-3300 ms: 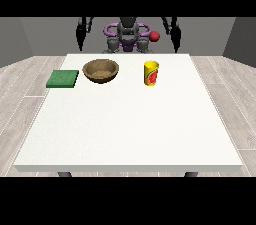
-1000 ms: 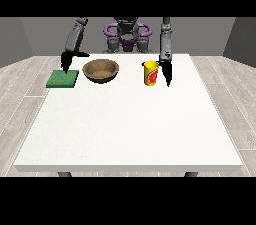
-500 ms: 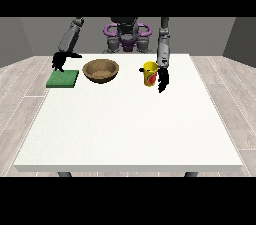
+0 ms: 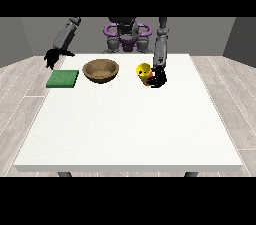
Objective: Pick the cup and pour the ball into the bowl, then pick the bowl and place it on the pad
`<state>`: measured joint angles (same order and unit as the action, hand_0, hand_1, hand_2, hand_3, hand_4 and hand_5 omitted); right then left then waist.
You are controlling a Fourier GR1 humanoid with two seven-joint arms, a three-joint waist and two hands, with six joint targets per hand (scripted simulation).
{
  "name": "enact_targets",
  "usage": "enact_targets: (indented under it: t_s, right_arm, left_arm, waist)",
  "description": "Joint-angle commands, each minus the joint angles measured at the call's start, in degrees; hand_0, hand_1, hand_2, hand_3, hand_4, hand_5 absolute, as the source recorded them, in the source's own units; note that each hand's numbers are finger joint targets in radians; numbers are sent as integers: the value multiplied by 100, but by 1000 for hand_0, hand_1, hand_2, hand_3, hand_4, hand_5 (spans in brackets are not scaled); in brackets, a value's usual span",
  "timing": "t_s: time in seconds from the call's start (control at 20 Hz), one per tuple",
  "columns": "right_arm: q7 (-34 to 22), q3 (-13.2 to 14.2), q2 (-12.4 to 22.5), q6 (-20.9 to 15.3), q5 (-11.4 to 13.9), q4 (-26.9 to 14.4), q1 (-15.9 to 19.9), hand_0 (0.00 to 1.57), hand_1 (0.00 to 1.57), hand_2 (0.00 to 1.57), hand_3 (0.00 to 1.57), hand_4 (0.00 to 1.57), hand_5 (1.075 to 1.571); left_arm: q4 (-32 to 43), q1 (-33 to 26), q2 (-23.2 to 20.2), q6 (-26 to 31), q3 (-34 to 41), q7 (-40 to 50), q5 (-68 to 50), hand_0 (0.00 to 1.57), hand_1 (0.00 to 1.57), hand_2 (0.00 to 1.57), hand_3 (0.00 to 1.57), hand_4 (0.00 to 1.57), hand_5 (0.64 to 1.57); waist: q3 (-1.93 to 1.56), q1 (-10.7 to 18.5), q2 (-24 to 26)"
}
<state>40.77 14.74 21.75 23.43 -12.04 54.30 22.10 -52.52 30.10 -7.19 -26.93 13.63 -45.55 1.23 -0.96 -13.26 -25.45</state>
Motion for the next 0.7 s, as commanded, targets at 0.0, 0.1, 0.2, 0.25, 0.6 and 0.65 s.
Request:
enact_targets:
  t_s: [0.0, 0.1, 0.2, 0.25, 0.6, 0.65]
  right_arm:
    - [-86, -303, -348, -45, 206, -325, 4, 0, 0, 272, 0, 237, 1553]
    - [-331, -153, -173, -5, 70, -596, 357, 0, 0, 240, 0, 262, 1552]
    - [-451, -260, -231, -19, 143, -617, 337, 0, 0, 344, 200, 266, 1552]
    - [-379, -58, -94, -3, 37, -867, 531, 0, 0, 384, 347, 268, 1552]
    - [-774, -83, -268, -292, 110, -1367, 867, 0, 0, 183, 148, 329, 1549]
    - [-576, -58, -195, -179, 150, -1543, 523, 0, 0, 201, 146, 339, 1551]
  left_arm:
    - [117, 15, 28, -990, -597, 867, 967, 1389, 1389, 1571, 1571, 1225, 1532]
    - [166, 175, -313, -1197, -825, 1375, 1459, 1395, 1395, 1571, 1571, 1250, 1531]
    - [390, 291, -414, -1339, -1111, 1976, 1937, 1398, 1398, 1571, 1571, 1239, 1535]
    - [328, 242, -241, -1585, -1367, 2092, 2254, 1402, 1402, 1571, 1571, 1230, 1548]
    - [1035, 727, -194, -1993, -2533, 3800, 4380, 1425, 1425, 1571, 1571, 1165, 1570]
    - [1047, 733, -251, -1681, -2644, 4118, 4557, 1425, 1425, 1571, 1571, 1165, 1570]
  waist:
    - [73, -145, 681]
    - [70, -7, 744]
    - [73, -127, 1145]
    - [68, 26, 1066]
    - [59, 256, 1646]
    - [66, 372, 1926]
